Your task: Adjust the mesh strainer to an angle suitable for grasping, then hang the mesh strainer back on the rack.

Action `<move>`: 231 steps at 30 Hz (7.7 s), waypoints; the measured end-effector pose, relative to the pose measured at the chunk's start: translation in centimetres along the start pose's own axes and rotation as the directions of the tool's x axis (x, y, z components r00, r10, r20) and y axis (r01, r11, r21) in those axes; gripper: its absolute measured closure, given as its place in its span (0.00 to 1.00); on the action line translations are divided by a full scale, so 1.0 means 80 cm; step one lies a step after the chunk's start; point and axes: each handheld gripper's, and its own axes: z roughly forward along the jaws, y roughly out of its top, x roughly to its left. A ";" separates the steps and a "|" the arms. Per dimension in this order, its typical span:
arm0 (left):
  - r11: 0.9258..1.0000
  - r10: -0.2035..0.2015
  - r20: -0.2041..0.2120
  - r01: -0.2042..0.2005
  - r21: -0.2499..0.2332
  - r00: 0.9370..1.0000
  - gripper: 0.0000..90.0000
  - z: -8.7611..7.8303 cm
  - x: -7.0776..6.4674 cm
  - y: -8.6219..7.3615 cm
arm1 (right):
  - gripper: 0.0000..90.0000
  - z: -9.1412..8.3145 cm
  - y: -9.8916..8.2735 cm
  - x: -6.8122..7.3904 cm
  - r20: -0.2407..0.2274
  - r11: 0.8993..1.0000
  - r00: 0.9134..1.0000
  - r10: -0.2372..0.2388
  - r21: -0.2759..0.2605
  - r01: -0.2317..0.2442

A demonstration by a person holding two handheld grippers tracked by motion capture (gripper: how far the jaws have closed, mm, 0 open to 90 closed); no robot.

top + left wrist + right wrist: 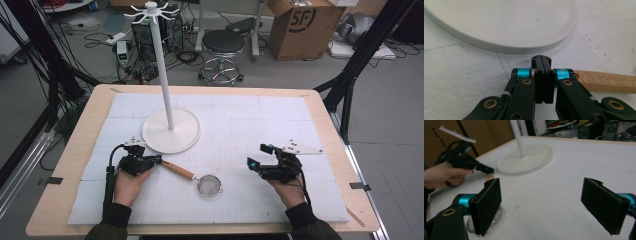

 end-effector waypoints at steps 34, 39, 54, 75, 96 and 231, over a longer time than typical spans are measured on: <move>0.965 0.119 0.030 -0.109 -0.238 0.992 0.36 -0.034 -0.037 -0.006 | 0.22 0.071 0.019 0.093 -0.116 0.974 0.993 -0.001 0.227 0.027; 0.954 0.110 0.023 -0.099 -0.284 0.994 0.34 -0.058 -0.030 -0.023 | 0.22 0.085 0.015 0.098 -0.117 0.963 0.993 0.029 0.268 0.003; 0.941 0.111 0.004 -0.104 -0.321 0.994 0.34 -0.092 -0.037 -0.052 | 0.31 0.155 0.004 0.120 -0.087 0.862 0.996 0.030 0.507 0.018; 0.950 0.109 0.009 -0.101 -0.295 0.994 0.34 -0.082 -0.032 -0.053 | 0.45 0.180 -0.006 0.129 -0.053 0.803 0.998 -0.033 0.593 0.058; 0.960 0.088 0.033 -0.076 -0.271 0.996 0.34 -0.074 -0.027 -0.054 | 0.56 0.186 -0.006 0.150 -0.033 0.741 0.975 -0.222 0.644 0.191; 0.952 0.080 0.057 -0.059 -0.299 0.995 0.35 -0.075 -0.027 -0.053 | 0.77 0.170 0.303 0.096 -0.222 0.944 0.975 -0.008 -0.324 -0.066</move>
